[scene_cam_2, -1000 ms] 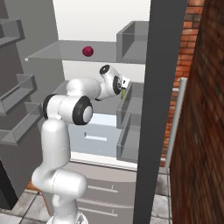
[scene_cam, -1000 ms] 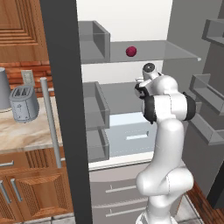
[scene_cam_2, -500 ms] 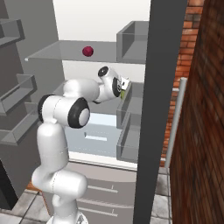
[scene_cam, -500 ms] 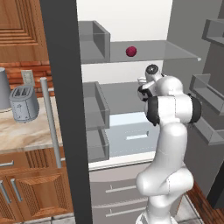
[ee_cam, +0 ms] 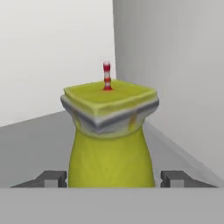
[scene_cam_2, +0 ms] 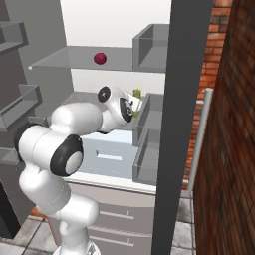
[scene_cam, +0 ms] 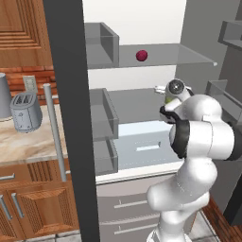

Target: Move the radish and lemonade from the second highest shelf to the top shelf to make space. Then, place the pitcher from the counter on the cleared second highest shelf.

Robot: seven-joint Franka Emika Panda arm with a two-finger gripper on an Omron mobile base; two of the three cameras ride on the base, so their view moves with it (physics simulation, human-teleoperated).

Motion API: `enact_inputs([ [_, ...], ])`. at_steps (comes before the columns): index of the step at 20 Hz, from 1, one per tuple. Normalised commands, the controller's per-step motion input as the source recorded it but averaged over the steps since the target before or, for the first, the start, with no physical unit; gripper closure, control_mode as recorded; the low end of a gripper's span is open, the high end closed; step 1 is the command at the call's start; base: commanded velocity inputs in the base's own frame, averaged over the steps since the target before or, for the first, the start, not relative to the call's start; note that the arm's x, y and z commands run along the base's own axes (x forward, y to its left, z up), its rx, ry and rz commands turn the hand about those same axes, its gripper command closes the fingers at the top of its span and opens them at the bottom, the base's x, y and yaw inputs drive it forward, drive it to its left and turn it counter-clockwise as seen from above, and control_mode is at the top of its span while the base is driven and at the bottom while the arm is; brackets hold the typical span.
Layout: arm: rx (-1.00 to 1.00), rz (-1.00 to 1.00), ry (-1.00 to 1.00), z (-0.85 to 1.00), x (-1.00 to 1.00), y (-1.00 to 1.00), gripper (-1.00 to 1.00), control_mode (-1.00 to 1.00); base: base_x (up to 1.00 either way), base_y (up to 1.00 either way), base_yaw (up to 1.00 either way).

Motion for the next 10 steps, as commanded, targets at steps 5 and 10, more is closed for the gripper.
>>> enact_inputs([
  [5, -0.04, 0.03, -0.30, 0.83, -1.00, 0.69, 1.00, -1.00, 0.00, 0.00, 0.00],
  [10, -0.03, 0.00, -0.21, 0.89, -1.00, 0.64, 1.00, -1.00, 0.00, 0.00, 0.00],
])
